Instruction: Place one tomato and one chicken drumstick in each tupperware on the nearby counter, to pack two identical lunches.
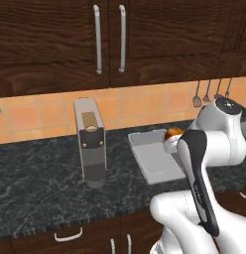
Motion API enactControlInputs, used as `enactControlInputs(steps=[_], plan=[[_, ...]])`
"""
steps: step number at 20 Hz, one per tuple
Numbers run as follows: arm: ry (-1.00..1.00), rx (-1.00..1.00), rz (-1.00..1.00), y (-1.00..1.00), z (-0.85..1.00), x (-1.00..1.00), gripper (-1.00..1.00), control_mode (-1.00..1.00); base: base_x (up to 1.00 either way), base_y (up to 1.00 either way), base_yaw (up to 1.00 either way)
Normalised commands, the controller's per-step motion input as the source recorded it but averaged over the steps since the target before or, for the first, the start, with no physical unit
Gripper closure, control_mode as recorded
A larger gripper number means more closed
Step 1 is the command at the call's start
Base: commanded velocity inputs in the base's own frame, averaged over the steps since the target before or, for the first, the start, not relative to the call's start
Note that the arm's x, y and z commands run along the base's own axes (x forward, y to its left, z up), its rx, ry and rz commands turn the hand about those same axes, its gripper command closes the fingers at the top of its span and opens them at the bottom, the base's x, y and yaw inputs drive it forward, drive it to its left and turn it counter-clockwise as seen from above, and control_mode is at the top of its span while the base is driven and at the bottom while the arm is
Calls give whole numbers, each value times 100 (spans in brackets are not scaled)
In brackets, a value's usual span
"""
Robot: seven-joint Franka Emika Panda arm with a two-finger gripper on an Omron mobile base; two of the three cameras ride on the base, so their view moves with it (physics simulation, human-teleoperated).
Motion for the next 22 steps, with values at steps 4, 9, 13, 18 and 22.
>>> enactControlInputs(steps=[4,9,13,18,22], plan=[[0,0,2,-9,-48,90,100,-100,0,0,0],[4,0,0,-23,-62,99,100,-100,0,0,0],[-3,-4,0,-11,-76,72,100,-100,0,0,0],[6,-6,0,0,-27,60,100,-100,0,0,0],[19,0,0,0,-12,31,100,-100,0,0,0]])
